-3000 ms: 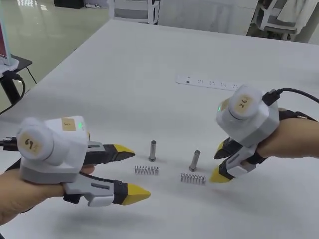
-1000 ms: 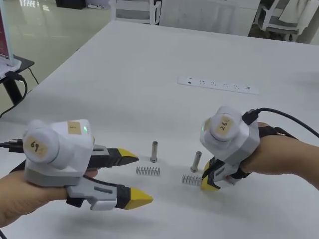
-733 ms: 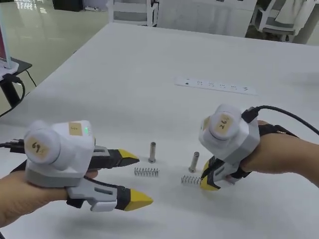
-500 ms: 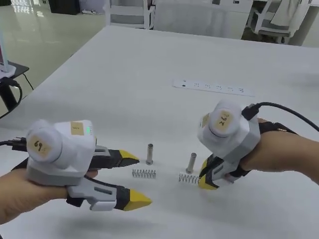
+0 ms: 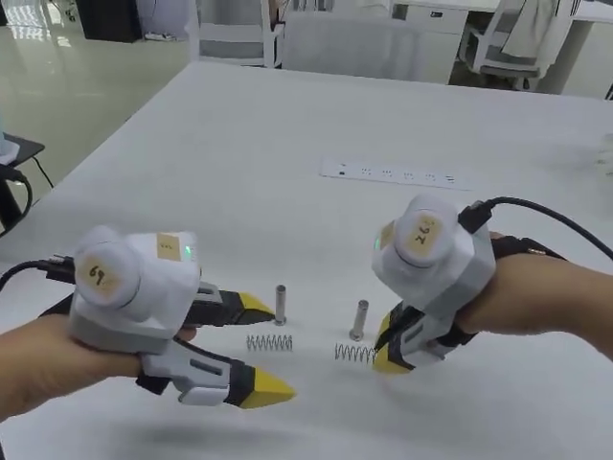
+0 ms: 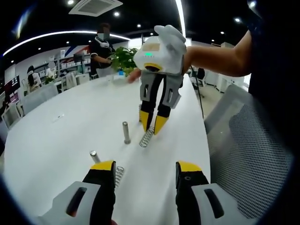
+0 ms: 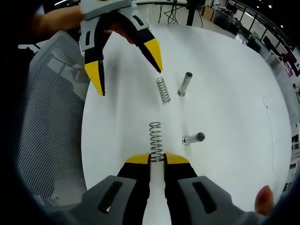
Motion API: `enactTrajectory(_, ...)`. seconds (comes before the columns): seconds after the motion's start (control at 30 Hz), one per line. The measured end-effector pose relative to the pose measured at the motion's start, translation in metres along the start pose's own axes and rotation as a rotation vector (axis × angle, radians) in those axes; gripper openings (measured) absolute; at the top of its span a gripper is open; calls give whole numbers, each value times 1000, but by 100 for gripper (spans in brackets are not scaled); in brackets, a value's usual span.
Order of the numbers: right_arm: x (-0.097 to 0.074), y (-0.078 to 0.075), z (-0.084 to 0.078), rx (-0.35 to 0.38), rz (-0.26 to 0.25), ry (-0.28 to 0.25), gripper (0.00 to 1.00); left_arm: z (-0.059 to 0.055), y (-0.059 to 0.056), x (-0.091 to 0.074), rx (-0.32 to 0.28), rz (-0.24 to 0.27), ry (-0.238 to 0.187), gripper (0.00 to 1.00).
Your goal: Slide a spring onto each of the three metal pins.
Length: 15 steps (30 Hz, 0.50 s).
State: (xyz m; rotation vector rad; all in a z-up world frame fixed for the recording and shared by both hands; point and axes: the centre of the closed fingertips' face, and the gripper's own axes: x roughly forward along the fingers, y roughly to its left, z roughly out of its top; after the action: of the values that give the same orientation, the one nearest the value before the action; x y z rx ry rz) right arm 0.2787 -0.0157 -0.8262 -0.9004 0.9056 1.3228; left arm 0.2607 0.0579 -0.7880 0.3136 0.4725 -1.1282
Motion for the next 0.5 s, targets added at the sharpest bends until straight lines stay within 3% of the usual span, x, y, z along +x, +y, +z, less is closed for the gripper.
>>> enactTrajectory(0.5,-4,11,9,-7,4,-13,8,8,-9,24,59,-76,34,37)
